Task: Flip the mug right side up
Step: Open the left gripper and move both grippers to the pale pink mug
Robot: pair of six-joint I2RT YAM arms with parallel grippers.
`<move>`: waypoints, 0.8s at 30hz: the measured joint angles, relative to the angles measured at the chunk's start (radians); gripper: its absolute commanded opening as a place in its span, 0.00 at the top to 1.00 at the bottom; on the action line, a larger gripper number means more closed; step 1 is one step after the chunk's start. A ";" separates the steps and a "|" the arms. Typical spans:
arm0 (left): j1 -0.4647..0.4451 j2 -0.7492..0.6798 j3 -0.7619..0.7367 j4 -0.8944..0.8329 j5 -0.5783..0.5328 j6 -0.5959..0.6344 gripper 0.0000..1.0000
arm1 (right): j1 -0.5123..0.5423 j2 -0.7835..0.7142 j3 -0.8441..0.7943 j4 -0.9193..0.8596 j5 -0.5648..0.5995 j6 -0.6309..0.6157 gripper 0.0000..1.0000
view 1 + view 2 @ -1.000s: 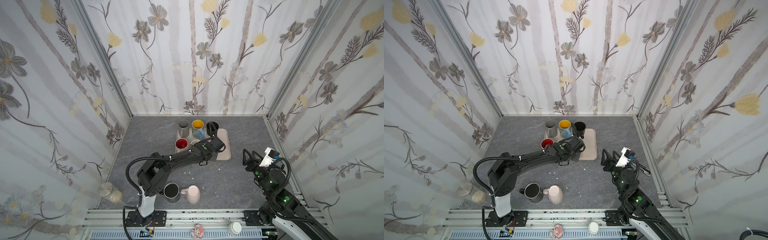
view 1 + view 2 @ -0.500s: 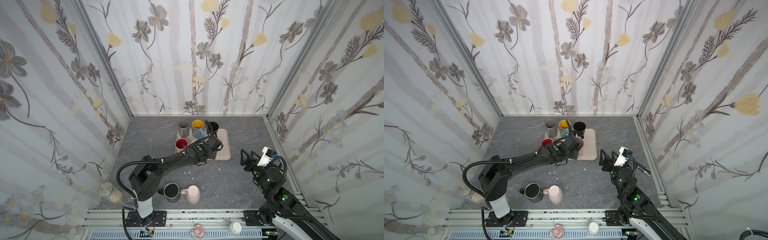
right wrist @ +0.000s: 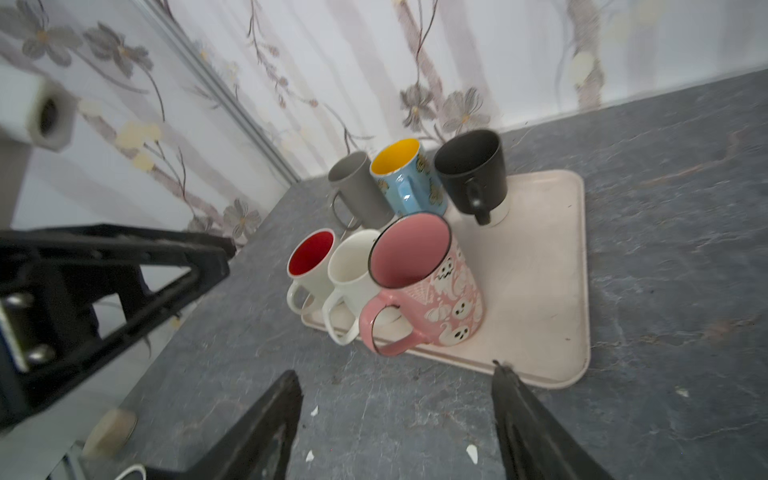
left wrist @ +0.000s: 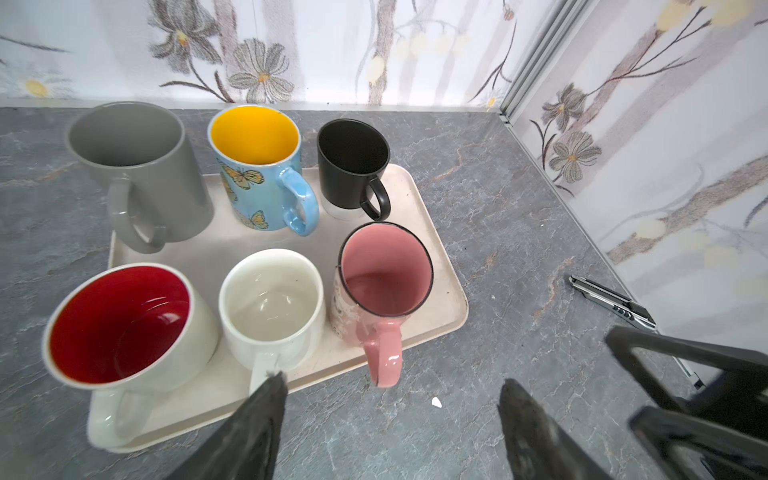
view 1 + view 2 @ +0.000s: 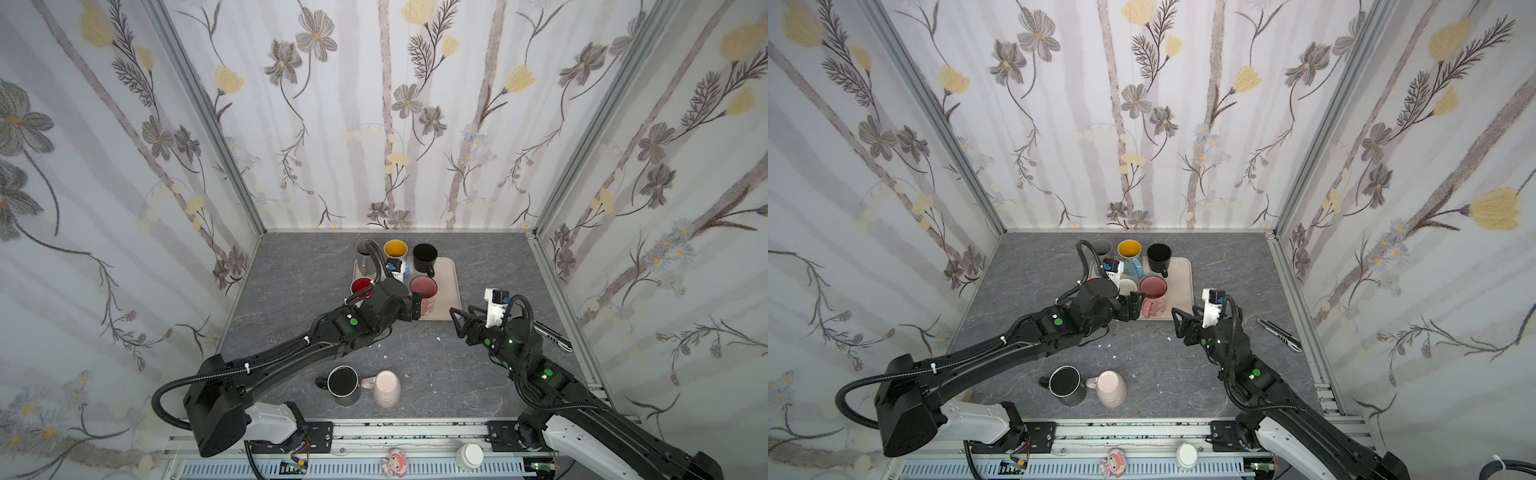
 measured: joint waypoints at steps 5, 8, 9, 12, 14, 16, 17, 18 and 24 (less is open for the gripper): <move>0.018 -0.176 -0.146 0.078 -0.031 -0.004 0.00 | 0.168 0.111 0.008 0.015 -0.073 -0.048 0.13; 0.022 -0.249 -0.209 0.106 -0.050 -0.010 0.00 | 0.268 0.181 0.036 0.008 -0.098 -0.085 0.09; 0.024 -0.270 -0.225 0.113 -0.056 -0.013 0.00 | 0.298 0.200 0.046 0.005 -0.098 -0.097 0.07; 0.030 -0.322 -0.263 0.126 -0.076 -0.019 0.00 | 0.395 0.257 0.079 -0.006 -0.098 -0.138 0.02; 0.036 -0.352 -0.285 0.130 -0.086 -0.020 0.00 | 0.463 0.298 0.108 -0.017 -0.089 -0.170 0.00; 0.040 -0.375 -0.299 0.129 -0.094 -0.023 0.00 | 0.519 0.338 0.140 -0.031 -0.066 -0.195 0.00; 0.043 -0.387 -0.306 0.130 -0.096 -0.023 0.00 | 0.542 0.360 0.158 -0.040 -0.049 -0.206 0.00; 0.045 -0.398 -0.312 0.129 -0.098 -0.024 0.00 | 0.562 0.380 0.173 -0.047 -0.035 -0.214 0.00; 0.059 -0.454 -0.341 0.128 -0.110 -0.032 0.00 | 0.660 0.520 0.265 -0.098 0.095 -0.257 0.00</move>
